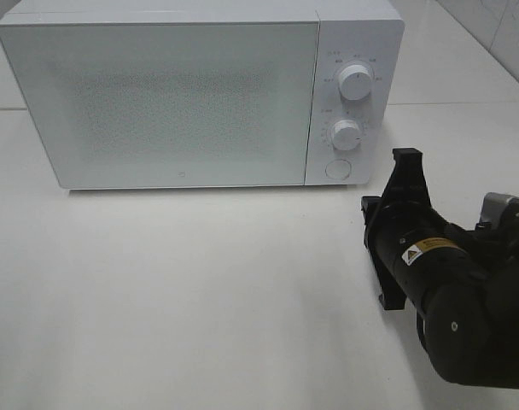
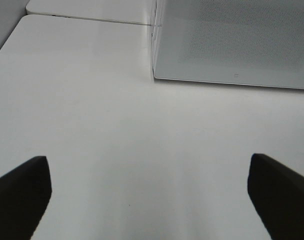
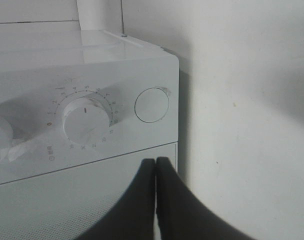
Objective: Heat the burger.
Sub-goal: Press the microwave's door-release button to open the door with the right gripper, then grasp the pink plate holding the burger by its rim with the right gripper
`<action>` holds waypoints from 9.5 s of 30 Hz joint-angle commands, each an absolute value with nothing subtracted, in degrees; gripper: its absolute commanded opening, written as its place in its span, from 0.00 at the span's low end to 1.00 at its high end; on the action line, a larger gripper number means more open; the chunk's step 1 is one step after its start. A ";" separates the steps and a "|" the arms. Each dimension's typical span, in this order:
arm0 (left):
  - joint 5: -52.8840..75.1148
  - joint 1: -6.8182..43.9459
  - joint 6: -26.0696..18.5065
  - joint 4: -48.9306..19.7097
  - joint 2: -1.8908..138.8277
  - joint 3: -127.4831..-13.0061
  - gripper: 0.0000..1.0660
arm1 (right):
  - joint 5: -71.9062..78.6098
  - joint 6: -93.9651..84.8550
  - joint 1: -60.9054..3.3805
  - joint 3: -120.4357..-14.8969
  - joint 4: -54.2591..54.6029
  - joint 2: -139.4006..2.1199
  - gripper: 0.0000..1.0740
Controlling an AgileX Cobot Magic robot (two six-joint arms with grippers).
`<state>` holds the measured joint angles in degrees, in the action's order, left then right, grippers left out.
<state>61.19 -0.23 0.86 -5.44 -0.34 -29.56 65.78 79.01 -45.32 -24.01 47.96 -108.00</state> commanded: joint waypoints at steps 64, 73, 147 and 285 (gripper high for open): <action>61.19 -0.40 0.92 -5.61 -1.66 -29.56 0.94 | 50.76 73.22 -31.40 -46.07 37.87 -120.26 0.00; 61.19 -0.40 0.92 -5.61 -1.66 -29.56 0.94 | 50.42 74.94 -31.40 -47.61 36.84 -122.44 0.00; 61.19 -0.40 0.86 -5.61 -1.32 -29.56 0.94 | 63.54 66.46 -30.02 -58.04 44.40 -126.62 0.00; 61.19 -0.40 0.86 -5.61 -1.32 -29.56 0.94 | -42.97 9.40 -12.66 -42.69 -9.22 -83.31 0.88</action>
<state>61.19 -0.23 0.86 -5.44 -0.34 -29.56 -43.60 9.34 -13.06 -42.63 -8.82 -82.96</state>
